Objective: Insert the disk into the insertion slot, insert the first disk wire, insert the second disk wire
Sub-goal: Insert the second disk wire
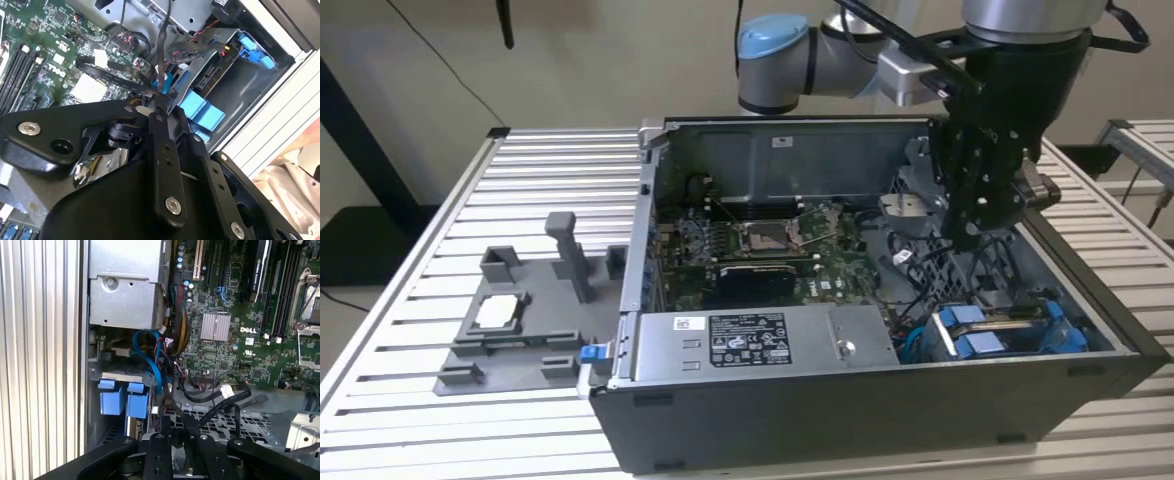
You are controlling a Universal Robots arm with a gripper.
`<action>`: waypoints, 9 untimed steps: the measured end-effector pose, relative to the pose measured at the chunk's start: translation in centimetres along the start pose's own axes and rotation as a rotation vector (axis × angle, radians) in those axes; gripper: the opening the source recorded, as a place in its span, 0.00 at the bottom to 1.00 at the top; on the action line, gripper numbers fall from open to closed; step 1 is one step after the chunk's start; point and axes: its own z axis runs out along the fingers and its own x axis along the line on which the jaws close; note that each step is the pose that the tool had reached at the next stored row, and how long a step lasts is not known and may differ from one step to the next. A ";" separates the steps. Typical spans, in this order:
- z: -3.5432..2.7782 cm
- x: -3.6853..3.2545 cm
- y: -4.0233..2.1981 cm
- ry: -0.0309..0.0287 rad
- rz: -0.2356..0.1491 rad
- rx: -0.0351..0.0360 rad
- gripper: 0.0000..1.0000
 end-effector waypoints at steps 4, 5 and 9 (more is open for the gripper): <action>0.05 -0.01 0.01 0.0048 -0.002 -0.0001 0.23; 0.07 -0.01 0.01 0.0056 -0.002 -0.0002 0.23; 0.13 -0.02 0.02 0.0082 -0.002 -0.0004 0.16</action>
